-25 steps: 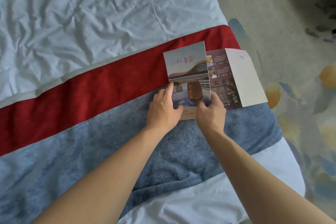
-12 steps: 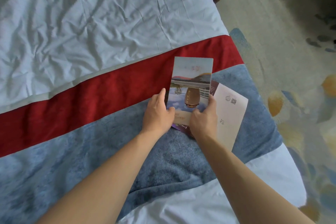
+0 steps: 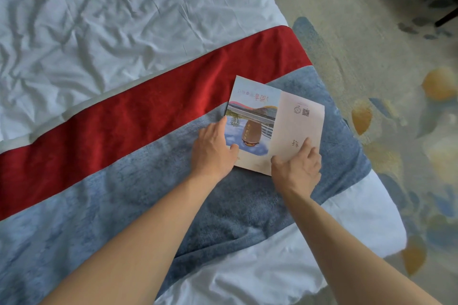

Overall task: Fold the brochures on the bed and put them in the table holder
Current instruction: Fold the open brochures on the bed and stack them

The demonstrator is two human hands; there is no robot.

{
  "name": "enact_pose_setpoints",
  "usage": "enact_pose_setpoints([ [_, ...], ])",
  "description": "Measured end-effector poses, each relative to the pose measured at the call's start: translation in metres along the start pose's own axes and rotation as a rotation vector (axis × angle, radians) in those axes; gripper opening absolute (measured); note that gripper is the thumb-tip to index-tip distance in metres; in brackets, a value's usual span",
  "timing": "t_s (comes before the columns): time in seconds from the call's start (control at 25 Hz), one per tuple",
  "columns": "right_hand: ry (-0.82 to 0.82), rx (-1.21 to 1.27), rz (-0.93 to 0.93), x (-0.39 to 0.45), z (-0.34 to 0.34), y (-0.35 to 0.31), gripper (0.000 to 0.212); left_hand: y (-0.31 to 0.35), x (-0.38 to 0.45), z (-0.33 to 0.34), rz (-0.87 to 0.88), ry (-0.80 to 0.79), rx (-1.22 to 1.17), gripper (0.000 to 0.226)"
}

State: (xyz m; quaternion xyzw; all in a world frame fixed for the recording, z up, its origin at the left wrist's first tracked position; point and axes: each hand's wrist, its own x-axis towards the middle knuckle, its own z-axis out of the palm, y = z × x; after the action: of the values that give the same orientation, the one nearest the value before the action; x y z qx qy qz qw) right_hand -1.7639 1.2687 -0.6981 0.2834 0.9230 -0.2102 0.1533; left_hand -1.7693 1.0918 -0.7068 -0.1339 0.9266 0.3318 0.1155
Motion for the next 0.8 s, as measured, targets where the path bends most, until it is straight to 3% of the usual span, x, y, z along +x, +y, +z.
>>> enact_pose_setpoints([
  [0.24,0.001,0.199,0.015,0.003,-0.001,-0.004,0.092,-0.004,0.003,0.01,-0.006,-0.048,0.111,0.06],
  [0.48,-0.155,0.506,-0.056,-0.016,-0.006,-0.029,0.089,-0.003,-0.005,0.01,0.0,-0.021,-0.082,0.07],
  [0.68,-0.293,0.717,-0.121,-0.032,-0.005,-0.052,0.069,-0.007,-0.008,0.001,-0.042,-0.021,-0.221,0.067],
  [0.8,-0.28,0.66,-0.247,-0.043,0.001,-0.065,0.027,-0.005,-0.013,0.0,-0.079,-0.021,-0.309,0.055],
])
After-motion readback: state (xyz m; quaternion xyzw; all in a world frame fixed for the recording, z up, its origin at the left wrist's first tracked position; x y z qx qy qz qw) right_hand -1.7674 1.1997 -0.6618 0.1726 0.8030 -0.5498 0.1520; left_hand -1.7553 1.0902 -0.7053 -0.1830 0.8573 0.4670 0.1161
